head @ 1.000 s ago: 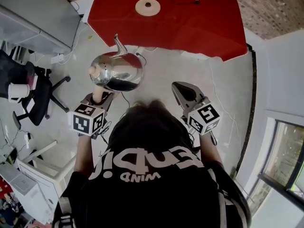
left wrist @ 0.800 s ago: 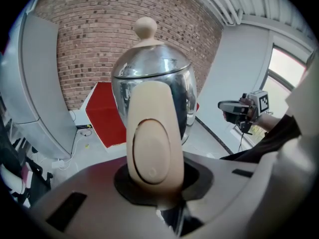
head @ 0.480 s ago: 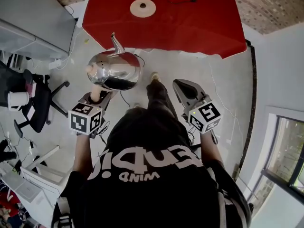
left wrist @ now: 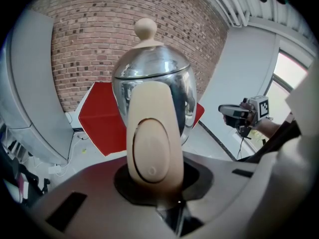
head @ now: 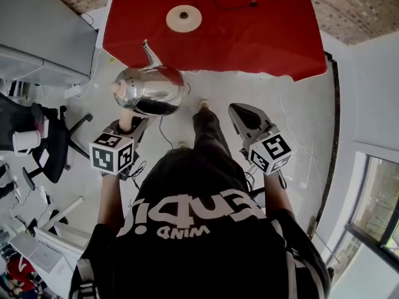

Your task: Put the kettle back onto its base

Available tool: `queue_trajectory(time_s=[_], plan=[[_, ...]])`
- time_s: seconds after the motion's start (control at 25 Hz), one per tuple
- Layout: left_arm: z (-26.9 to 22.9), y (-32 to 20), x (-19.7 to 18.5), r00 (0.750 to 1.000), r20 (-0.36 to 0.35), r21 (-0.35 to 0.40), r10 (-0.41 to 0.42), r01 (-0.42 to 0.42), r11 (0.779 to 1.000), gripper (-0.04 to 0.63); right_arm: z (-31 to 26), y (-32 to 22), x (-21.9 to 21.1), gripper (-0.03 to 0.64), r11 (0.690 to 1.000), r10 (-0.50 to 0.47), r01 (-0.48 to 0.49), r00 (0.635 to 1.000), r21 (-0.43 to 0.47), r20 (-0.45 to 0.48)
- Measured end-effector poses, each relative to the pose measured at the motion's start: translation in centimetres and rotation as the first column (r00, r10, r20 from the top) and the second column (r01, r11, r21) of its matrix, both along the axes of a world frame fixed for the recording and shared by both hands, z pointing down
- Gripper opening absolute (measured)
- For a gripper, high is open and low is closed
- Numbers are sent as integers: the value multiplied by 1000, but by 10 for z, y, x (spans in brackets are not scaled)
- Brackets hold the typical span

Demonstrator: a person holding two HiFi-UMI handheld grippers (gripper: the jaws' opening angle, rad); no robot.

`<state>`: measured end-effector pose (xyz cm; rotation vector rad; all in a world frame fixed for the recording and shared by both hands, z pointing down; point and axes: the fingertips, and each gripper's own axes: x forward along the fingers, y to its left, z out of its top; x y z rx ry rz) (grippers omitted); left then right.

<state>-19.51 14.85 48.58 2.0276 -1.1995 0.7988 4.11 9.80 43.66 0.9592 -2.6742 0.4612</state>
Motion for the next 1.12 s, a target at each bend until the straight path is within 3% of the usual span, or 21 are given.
queue_trajectory(time_s=[0.48,1.12], plan=[[-10,-96,10,1000,-24,-13,12,-12,1000,64,-9,-109,-3,23,1000,-8,8,1000,-1,17],[-18,-186,23,991,-14,-19,-134,134,991,64,-15,-225,20,23,996,-94,94,995,-10,27]])
